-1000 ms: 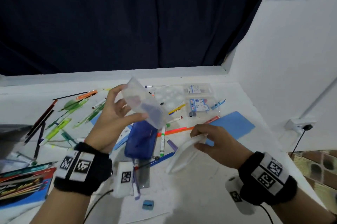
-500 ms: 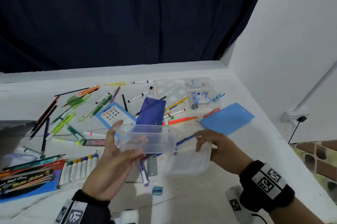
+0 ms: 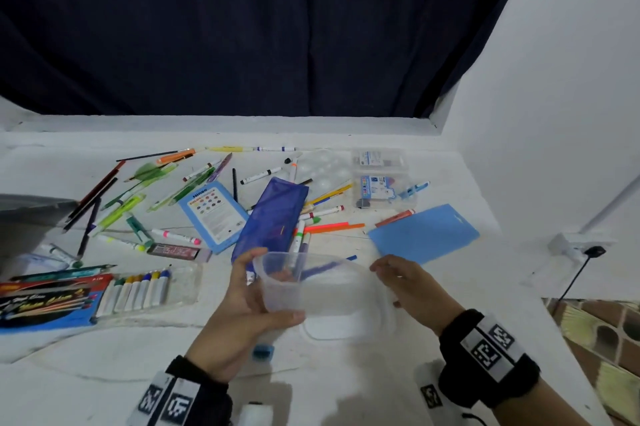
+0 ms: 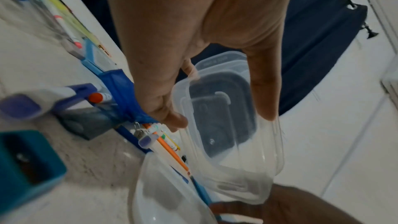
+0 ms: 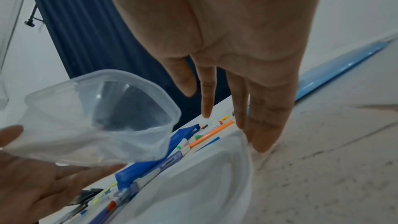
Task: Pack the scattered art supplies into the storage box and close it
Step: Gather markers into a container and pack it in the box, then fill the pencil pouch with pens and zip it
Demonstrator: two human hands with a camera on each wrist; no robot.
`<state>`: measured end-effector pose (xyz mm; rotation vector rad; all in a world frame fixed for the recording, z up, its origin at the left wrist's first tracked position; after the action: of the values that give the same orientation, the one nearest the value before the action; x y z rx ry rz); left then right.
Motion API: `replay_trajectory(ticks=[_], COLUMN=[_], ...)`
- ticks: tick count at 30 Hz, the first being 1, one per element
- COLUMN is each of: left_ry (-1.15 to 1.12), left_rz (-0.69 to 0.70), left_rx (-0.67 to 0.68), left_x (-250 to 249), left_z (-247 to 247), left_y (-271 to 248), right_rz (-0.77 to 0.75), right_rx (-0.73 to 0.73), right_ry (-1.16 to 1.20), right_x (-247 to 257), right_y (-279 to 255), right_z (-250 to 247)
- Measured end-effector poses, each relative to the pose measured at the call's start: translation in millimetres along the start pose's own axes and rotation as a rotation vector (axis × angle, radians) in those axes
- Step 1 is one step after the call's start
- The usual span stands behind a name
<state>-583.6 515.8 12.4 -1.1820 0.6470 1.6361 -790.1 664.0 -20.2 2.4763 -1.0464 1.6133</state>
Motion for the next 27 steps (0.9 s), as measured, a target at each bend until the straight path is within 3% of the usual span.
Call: replay_trajectory(ticks=[5,9,13,16,19,23,27], left_ry=[0.357,0.71,0.996,1.05,0.985,1.382,1.702], left_rz=[-0.085,-0.15,-0.176,-0.289,-0.253,-0.184,-0.346], left_rx=[0.018,0.062,0.074,0.146,0.144,0.005,0.077], left_x=[13.6,14.7,8.5,4.3,-19.1,-46.0,-36.8], left_z=[22.3,37.6,38.7,25.5,3.3,-31.4,-38.6], left_y=[13.0,20.2,25.3,20.5,19.4,42.0,67.6], right_rz=[0.062,-0.037,-0.104,-0.127,-0.106,-0.096,-0.055], right_rx=[-0.014,-0.016,0.018,0.012,0.002,-0.018,-0.051], right_ry=[0.29,-0.039,-0.204,-0.259,-0.264,-0.292,-0.32], right_x=[1.2,4.3,11.7,15.8,17.3,17.9,13.6], right_y=[-7.3,-6.5,-6.9,-5.4,-7.0,-8.2,-6.5], right_z=[-0.2,-4.1,-3.3,-3.8,-3.5,2.9,8.4])
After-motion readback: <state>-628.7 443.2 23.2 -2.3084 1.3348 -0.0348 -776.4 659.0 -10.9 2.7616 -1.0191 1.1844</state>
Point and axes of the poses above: each hand's wrist, its own y-axis towards the middle knuckle, its own z-axis out of the palm, x = y × z, the point moved 9 cm from there along y, towards the middle knuckle, and after that the axes turned 9 degrees about x, right-handed, at the moved point
